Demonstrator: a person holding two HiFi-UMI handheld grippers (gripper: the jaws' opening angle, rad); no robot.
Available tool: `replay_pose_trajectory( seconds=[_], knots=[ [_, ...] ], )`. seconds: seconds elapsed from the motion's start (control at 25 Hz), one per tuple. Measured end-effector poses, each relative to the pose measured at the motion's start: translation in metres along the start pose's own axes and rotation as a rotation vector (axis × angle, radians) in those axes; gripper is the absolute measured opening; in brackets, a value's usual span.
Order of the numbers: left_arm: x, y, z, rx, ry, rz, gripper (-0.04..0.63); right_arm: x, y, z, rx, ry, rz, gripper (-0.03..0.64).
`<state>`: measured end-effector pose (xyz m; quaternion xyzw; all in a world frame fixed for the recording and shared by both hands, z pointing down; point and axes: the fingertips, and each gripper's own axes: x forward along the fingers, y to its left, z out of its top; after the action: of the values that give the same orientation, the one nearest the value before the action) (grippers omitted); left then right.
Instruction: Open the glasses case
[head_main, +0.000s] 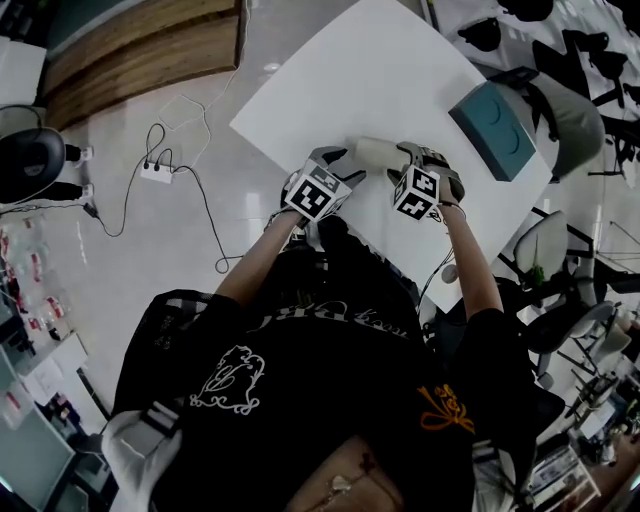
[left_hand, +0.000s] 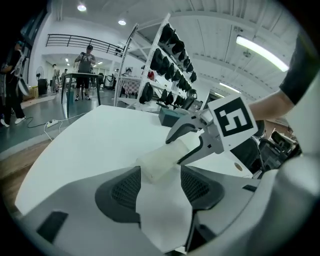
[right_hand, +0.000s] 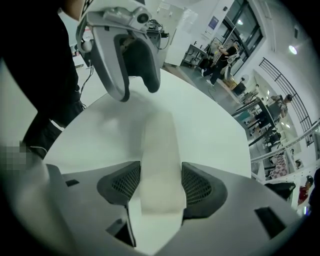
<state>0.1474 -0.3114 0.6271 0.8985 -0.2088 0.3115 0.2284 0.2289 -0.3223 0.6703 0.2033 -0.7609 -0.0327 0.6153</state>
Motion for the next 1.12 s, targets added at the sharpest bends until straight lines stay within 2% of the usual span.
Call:
replay_pose_trajectory(
  seconds=[0.2,0.68,0.88,0.96,1.04,1.12],
  knots=[
    [0.031,0.009,-0.013,0.038,0.074,0.022,0.247,-0.002,-0.001,0.001,0.030,-0.024,0.008,0.267],
    [0.045,0.025,-0.016,-0.019,0.100,0.078,0.238,-0.009,-0.004,0.001,0.084,-0.044,0.031,0.242],
    [0.047,0.028,-0.019,-0.047,0.098,0.074,0.236,-0.022,-0.016,0.006,0.144,-0.092,0.010,0.181],
    [0.048,0.028,-0.021,-0.055,0.096,0.072,0.235,-0.026,-0.027,0.007,0.177,-0.113,-0.027,0.142],
    [0.048,0.029,-0.021,-0.059,0.090,0.074,0.233,-0.027,-0.042,0.005,0.198,-0.115,-0.081,0.070],
    [0.047,0.029,-0.020,-0.058,0.089,0.077,0.233,-0.024,-0.053,0.003,0.220,-0.111,-0.104,0.061]
  ],
)
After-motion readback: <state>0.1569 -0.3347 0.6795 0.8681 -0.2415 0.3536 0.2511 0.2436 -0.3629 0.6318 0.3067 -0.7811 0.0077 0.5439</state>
